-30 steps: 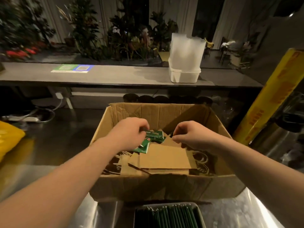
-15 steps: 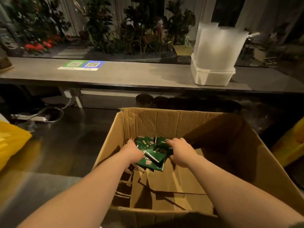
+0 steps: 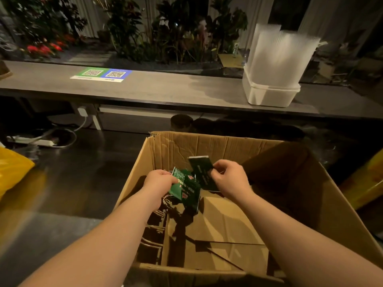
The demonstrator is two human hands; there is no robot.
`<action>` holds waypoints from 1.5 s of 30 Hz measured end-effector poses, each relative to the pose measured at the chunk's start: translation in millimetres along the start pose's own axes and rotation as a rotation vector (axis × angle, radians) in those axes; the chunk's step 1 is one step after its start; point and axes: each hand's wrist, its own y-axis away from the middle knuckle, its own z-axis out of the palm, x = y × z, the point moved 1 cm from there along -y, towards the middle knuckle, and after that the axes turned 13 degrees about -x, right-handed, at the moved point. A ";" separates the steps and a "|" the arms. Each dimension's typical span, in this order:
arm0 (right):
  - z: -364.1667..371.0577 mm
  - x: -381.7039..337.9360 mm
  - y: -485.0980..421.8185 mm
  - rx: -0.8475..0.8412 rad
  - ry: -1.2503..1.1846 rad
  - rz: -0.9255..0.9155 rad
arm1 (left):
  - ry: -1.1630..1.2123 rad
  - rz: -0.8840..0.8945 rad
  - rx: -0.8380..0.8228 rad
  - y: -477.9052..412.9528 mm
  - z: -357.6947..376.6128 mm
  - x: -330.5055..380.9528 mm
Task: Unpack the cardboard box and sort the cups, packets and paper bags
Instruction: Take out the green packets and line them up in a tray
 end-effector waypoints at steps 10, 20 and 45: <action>39.9 -60.3 8.7 -0.052 0.059 -0.024 | 0.606 0.070 -0.215 17.1 -1.3 11.5; 54.2 -78.3 -6.6 -0.221 -0.342 -0.125 | 0.670 0.192 -0.350 34.0 -0.2 16.7; 17.3 -17.2 -24.5 -0.133 0.242 0.096 | 0.981 0.269 -0.324 21.9 -15.0 20.1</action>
